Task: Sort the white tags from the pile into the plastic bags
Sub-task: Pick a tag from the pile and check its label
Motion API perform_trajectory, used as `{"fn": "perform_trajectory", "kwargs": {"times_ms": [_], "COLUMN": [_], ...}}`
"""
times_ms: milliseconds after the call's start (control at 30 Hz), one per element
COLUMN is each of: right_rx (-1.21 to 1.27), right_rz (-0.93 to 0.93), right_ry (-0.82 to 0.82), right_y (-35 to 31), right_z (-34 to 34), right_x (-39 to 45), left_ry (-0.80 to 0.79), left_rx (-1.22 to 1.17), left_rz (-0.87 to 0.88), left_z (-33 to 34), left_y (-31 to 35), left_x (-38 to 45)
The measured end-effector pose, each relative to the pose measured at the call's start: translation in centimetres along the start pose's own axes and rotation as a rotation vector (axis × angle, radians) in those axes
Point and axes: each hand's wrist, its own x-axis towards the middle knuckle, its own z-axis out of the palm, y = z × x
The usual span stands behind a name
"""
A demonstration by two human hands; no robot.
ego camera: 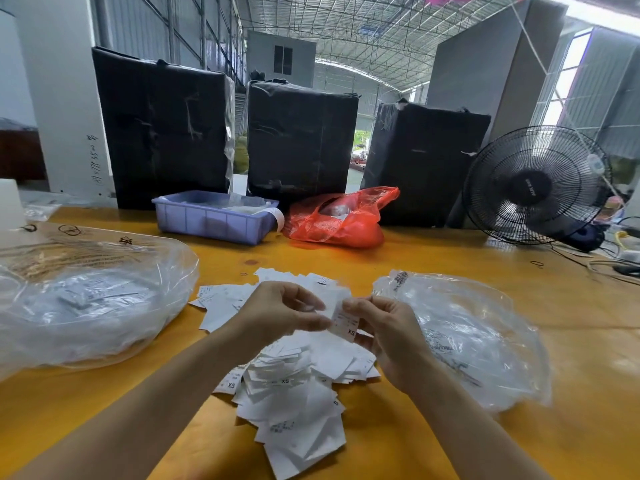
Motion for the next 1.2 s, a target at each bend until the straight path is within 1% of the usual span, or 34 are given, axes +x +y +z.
{"fn": "perform_trajectory", "kwargs": {"times_ms": [100,200,267,333,367,400,433,533,567,600,667,700,733,800,867,1000,1067,1200], "right_rx": [-0.104,-0.273,-0.379,-0.473,-0.514,-0.544,-0.561,-0.613,-0.540,-0.396,-0.030,0.110,0.188,0.236,0.184,-0.151,-0.211,-0.255], "right_rz": [0.006,-0.022,-0.059,-0.077,-0.071,-0.062,-0.066,-0.223,-0.260,-0.258,-0.189,-0.165,-0.153,-0.155,-0.172,-0.280,-0.308,-0.364], "right_ry": [-0.036,-0.161,-0.225,-0.296,-0.326,-0.321,-0.266,0.085,0.162,0.197,0.191,0.171,0.142,0.081,0.046,0.052,0.056,0.084], "right_y": [0.2,0.6,0.9,0.9,0.8,0.6,0.5,0.0,-0.2,-0.4,-0.7,-0.8,-1.0,-1.0,-0.9,-0.7,-0.5,-0.4], "right_z": [-0.1,0.3,0.6,0.9,0.9,0.8,0.6,-0.8,-1.1,-1.4,-1.4,-1.3,-1.1,-0.7,-0.3,0.2,0.4,0.5], "right_x": [0.0,-0.3,-0.6,-0.9,-0.9,-0.9,-0.8,-0.1,0.1,0.2,0.3,0.4,0.3,0.0,-0.3,-0.6,-0.6,-0.6], "left_ry": [0.096,0.186,0.212,0.216,0.214,0.216,0.227,0.247,0.244,0.239,0.225,0.215,0.204,0.185,0.171,0.167,0.161,0.159], "left_rx": [-0.239,-0.489,-0.604,-0.652,-0.639,-0.600,-0.531,-0.253,-0.190,-0.144,-0.065,-0.035,-0.014,0.006,0.015,0.002,0.005,0.006], "left_rz": [-0.097,-0.152,-0.165,-0.151,-0.133,-0.108,-0.076,0.017,0.036,0.049,0.064,0.069,0.072,0.069,0.065,0.071,0.076,0.082], "left_z": [-0.4,0.0,0.7,1.3,1.4,1.4,1.2,0.6,0.5,0.4,0.5,0.5,0.6,0.8,1.0,1.1,1.1,1.1], "left_y": [0.2,0.3,0.4,0.3,0.4,0.4,0.5,0.5,0.4,0.3,0.2,0.1,0.0,-0.1,-0.2,-0.3,-0.1,0.1], "left_x": [0.0,0.3,0.3,0.2,0.1,0.0,0.0,-0.2,-0.2,-0.2,-0.1,-0.1,-0.1,-0.1,-0.1,-0.1,-0.1,-0.3]}}
